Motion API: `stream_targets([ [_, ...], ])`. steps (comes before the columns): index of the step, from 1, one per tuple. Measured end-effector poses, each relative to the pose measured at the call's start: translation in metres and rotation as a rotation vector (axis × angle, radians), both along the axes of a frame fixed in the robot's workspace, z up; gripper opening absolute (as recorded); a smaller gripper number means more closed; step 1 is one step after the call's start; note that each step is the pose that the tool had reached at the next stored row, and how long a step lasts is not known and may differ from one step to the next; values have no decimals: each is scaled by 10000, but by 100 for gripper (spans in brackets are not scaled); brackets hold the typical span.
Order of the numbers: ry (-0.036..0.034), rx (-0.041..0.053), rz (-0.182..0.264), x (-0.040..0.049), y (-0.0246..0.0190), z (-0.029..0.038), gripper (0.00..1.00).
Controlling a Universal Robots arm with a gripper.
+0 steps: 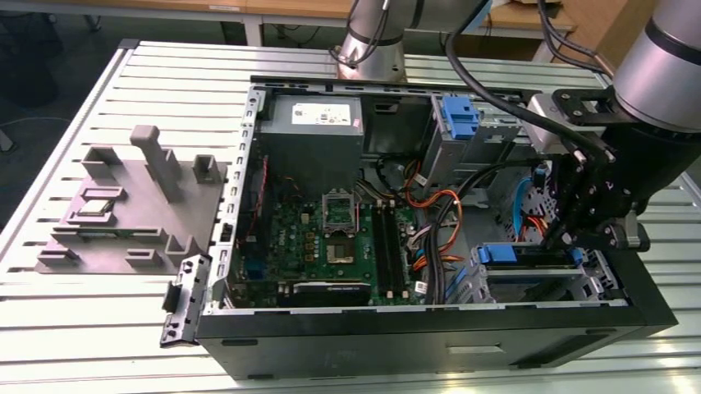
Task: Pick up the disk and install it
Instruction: 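Insert the first disk wire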
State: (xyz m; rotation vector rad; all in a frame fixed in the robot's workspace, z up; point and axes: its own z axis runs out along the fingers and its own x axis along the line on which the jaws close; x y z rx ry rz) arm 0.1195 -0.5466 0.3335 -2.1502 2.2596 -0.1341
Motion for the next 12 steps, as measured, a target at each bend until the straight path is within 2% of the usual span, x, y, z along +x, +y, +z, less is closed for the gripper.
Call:
stream_targets([
  [12, 0, 5, 1, 1, -21, 4, 16],
])
